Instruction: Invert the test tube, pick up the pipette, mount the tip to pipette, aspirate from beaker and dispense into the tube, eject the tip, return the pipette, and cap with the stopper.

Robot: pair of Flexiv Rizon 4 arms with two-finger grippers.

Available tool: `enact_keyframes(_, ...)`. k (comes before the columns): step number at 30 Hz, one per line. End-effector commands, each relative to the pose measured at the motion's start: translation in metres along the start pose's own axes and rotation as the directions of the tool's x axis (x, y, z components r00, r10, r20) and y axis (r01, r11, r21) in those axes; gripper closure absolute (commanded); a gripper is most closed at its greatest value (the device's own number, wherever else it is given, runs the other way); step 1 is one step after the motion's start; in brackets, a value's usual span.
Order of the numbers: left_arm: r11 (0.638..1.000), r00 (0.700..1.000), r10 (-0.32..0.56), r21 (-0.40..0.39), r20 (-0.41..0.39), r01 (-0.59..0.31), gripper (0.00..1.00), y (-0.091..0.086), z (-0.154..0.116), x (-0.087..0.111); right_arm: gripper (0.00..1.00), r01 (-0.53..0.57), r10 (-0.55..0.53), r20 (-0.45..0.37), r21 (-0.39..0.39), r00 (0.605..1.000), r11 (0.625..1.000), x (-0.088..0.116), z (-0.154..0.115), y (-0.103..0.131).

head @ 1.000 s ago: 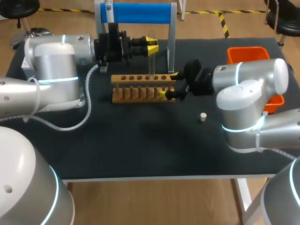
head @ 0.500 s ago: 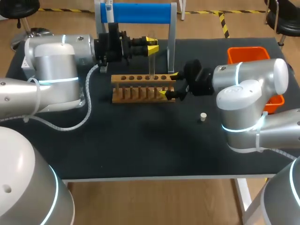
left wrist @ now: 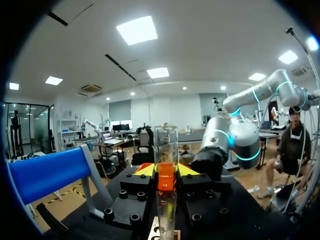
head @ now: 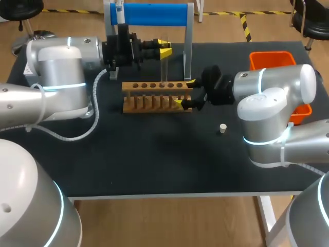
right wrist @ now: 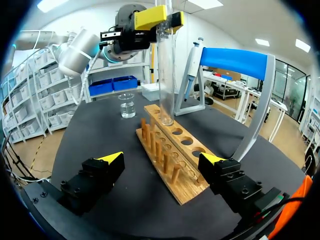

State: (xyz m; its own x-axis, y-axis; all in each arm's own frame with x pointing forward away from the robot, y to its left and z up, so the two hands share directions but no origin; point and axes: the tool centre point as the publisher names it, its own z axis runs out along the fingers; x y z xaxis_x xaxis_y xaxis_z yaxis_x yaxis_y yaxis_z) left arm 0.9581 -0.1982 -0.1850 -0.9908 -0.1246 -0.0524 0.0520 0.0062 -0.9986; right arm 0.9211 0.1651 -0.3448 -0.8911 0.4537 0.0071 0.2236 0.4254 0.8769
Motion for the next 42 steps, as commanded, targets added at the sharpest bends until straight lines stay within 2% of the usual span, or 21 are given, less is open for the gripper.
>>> enact_keyframes(1,1.000,1.000,-0.007,0.006,-0.010,0.007,1.00,0.005,0.002,-0.006,0.00,0.000,0.000,0.002,-0.002,1.000,1.000,0.001,0.000,-0.001)
enact_keyframes(8,1.000,1.000,-0.023,0.007,-0.008,0.023,1.00,0.013,0.003,-0.009,0.00,0.000,0.000,0.002,-0.002,1.000,1.000,0.001,0.000,-0.001)
enact_keyframes(42,1.000,1.000,-0.021,0.013,0.011,0.021,1.00,0.029,0.001,-0.023,0.00,0.000,0.000,0.002,-0.002,1.000,1.000,0.001,0.000,-0.001)
